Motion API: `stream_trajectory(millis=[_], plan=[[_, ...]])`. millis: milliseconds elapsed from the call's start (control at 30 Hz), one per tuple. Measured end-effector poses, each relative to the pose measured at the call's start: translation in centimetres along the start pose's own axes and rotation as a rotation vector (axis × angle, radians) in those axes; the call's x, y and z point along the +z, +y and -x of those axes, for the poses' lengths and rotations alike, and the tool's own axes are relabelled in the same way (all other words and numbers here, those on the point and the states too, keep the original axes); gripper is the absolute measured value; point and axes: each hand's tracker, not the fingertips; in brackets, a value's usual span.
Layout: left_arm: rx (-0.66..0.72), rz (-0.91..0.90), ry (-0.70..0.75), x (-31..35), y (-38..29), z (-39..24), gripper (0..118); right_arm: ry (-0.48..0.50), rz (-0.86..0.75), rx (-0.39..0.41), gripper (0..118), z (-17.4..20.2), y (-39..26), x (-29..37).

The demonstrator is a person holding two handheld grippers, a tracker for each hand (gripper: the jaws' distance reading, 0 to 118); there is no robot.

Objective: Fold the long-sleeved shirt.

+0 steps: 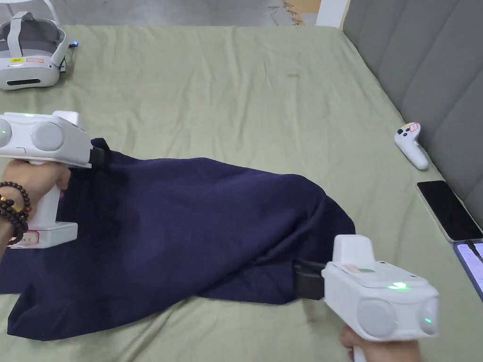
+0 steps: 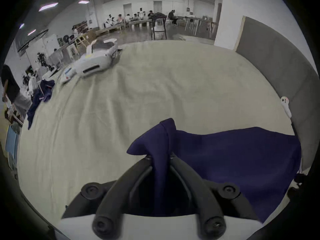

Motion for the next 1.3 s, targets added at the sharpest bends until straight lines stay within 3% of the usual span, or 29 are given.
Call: stream_trajectory(millis=[67,133,167,200,233,267,300,433,567,733,900,967,1033,1167,1300], plan=[[0.007,-0.019,-0.005,1.4,0.0,0.2,10,-0.044,0.057,0.007,75,0.7,0.3,-2.4],[0.016,-0.053,-0.016,2.8,-0.2,0.8,10,0.001,0.019,-0.023,63,0.7,0.2,-3.6],[0.024,-0.07,-0.018,3.5,-0.3,1.1,10,-0.018,-0.029,0.005,61,0.9,0.3,-3.2],[0.032,-0.08,-0.018,4.4,-0.4,1.4,10,-0.01,-0.026,0.05,48,1.0,0.7,-3.0],[0.042,-0.094,-0.02,5.2,-0.4,1.8,10,0.023,-0.022,0.067,13,0.8,1.0,-2.7],[0.057,-0.11,-0.023,6.1,-0.4,2.2,10,0.066,-0.012,0.04,5,0.7,1.4,-2.2],[0.063,-0.135,-0.027,7.3,-0.3,2.6,10,0.049,-0.011,0.042,5,0.5,1.9,-1.4],[0.069,-0.277,-0.061,13.7,1.7,4.6,10,0.139,-0.211,0.017,5,-1.6,7.9,5.9],[0.153,-0.432,-0.026,21.4,6.3,7.3,10,0.141,-0.441,0.093,5,-3.1,18.9,12.8],[0.147,-0.583,0.079,30.2,11.8,9.3,10,0.095,-0.652,0.145,5,-3.5,34.3,21.9],[0.219,-0.702,0.091,35.9,15.7,9.2,10,0.028,-0.728,0.136,5,-4.1,44.3,27.4],[0.23,-0.738,0.08,37.6,16.8,8.2,10,-0.057,-0.745,0.196,5,-4.0,46.7,28.9],[0.23,-0.772,0.069,38.7,18.0,7.3,10,-0.075,-0.761,0.196,5,-3.8,47.6,29.9],[0.207,-0.765,0.085,37.8,18.6,5.5,10,-0.046,-0.718,0.11,5,-4.9,47.5,28.4],[0.213,-0.681,0.068,32.9,16.9,4.7,10,-0.017,-0.627,0.045,5,-6.4,44.2,22.7]])
